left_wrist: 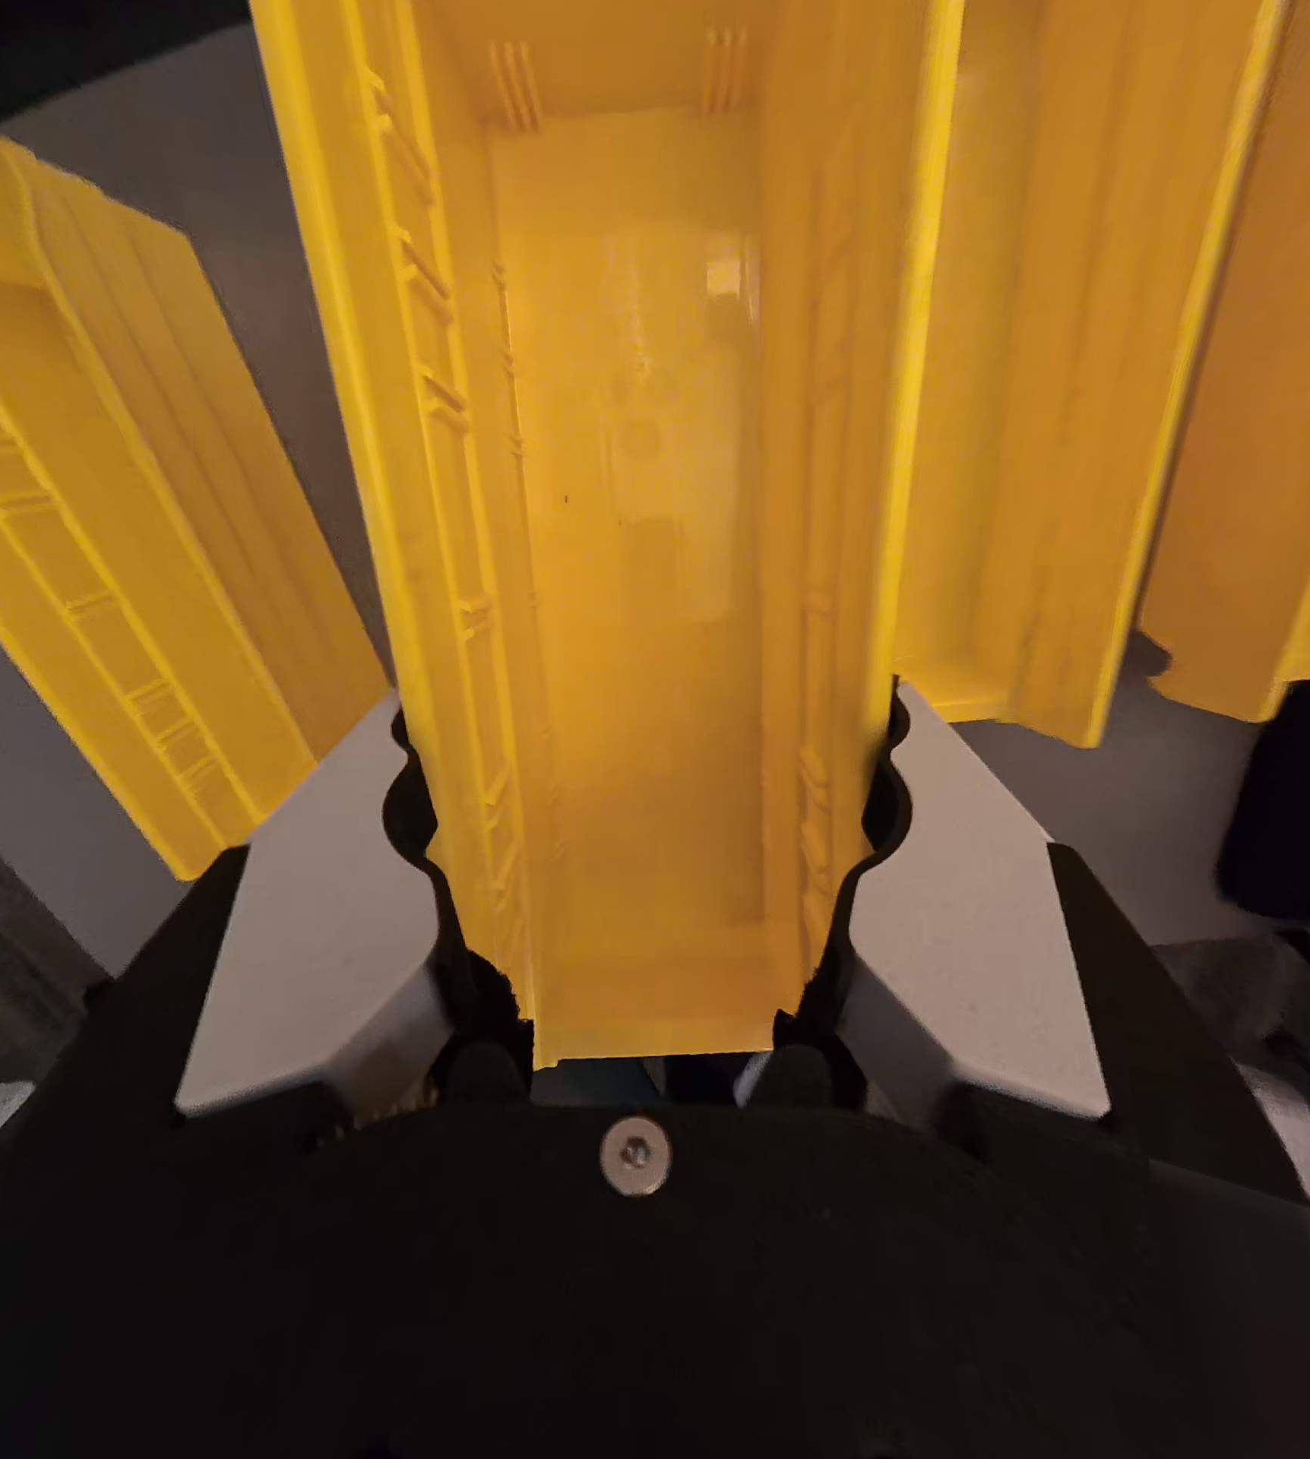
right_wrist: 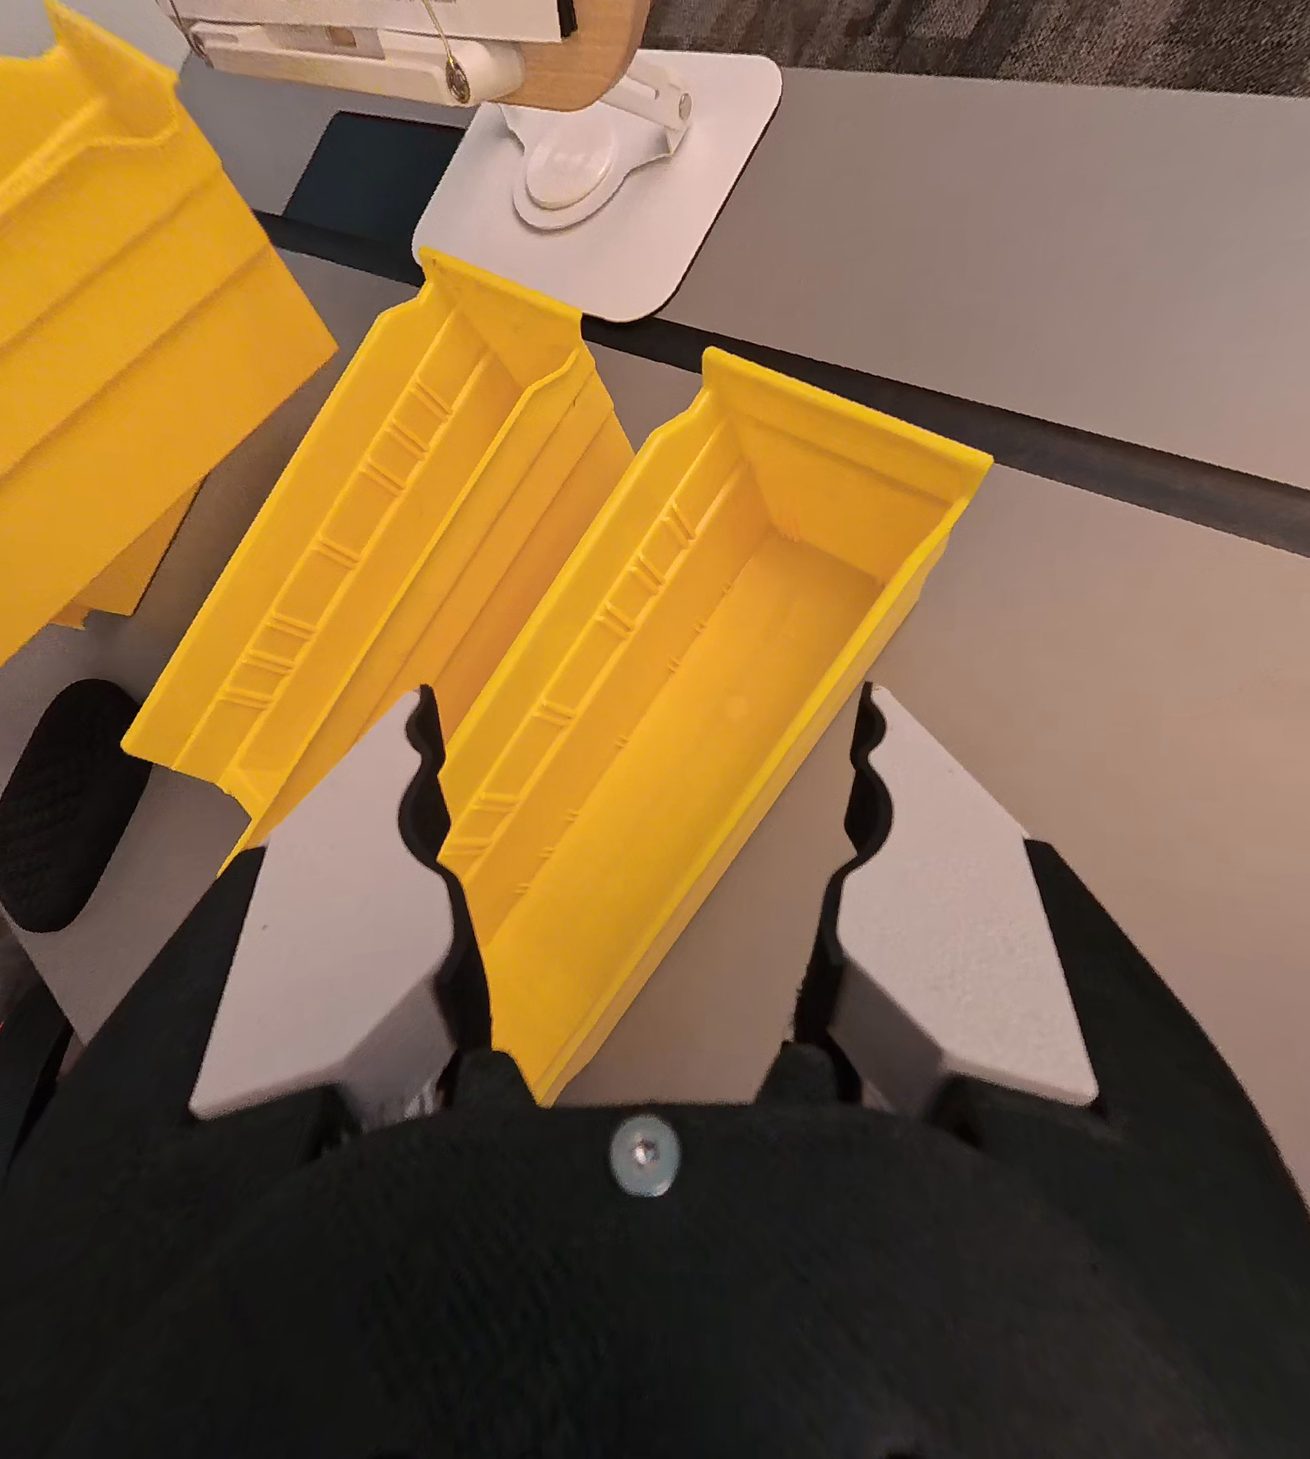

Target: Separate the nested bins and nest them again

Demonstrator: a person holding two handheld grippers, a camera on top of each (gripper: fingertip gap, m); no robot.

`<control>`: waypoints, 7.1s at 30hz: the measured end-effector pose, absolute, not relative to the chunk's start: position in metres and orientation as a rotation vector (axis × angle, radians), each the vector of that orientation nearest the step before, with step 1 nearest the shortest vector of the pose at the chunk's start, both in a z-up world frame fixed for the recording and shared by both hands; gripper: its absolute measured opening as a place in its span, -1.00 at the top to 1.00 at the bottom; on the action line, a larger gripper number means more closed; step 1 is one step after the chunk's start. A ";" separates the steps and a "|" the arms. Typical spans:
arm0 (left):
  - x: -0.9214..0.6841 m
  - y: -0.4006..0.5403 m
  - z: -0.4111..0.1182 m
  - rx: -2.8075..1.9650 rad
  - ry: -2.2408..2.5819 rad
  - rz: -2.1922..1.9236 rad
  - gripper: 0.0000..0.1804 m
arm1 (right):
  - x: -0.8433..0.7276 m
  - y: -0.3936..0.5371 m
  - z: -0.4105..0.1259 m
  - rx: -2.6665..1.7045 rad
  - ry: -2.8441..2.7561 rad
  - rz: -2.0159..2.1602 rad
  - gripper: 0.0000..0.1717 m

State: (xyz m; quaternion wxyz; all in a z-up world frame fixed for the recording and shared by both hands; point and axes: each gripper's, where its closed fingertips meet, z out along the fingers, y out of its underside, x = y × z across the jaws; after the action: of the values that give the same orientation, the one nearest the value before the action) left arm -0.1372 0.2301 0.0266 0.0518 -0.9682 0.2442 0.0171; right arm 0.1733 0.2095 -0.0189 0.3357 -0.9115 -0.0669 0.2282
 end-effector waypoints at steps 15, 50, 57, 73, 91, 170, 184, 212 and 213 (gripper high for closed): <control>-0.034 0.208 0.008 -2.863 0.708 -0.134 -0.25 | 0.169 0.204 -0.003 -2.293 -0.176 0.762 -0.21; -0.019 0.216 -0.078 -2.780 0.723 -0.059 -0.47 | 0.166 0.198 0.006 -2.258 -0.188 0.819 -0.20; -0.029 0.216 -0.020 -2.615 0.923 -0.068 -0.46 | 0.168 0.201 -0.003 -2.290 -0.172 0.796 -0.20; -0.298 0.315 0.035 -2.553 0.448 0.034 -0.66 | 0.160 0.212 -0.035 -2.424 -0.195 0.702 -0.18; -0.361 0.303 -0.101 -2.883 0.384 0.025 -0.72 | 0.175 0.215 -0.015 -2.339 -0.132 0.667 -0.18; -0.340 0.280 -0.113 -3.042 0.788 0.379 -0.41 | 0.164 0.216 -0.039 -2.439 -0.174 0.674 -0.17; -0.322 0.271 -0.111 -3.081 0.733 0.149 -0.52 | 0.162 0.215 -0.040 -2.442 -0.185 0.681 -0.17; -0.323 0.268 -0.111 -3.030 0.784 0.094 -0.57 | 0.155 0.201 0.005 -2.319 -0.235 0.650 -0.13; -0.324 0.268 -0.111 -3.035 0.773 0.072 -0.57 | 0.154 0.201 0.005 -2.322 -0.239 0.649 -0.13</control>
State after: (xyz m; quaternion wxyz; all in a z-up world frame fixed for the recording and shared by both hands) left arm -0.3238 0.2678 -0.1112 0.0043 -0.9688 0.2466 0.0230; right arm 0.1538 0.2009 0.0050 0.3517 -0.8972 -0.0924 0.2506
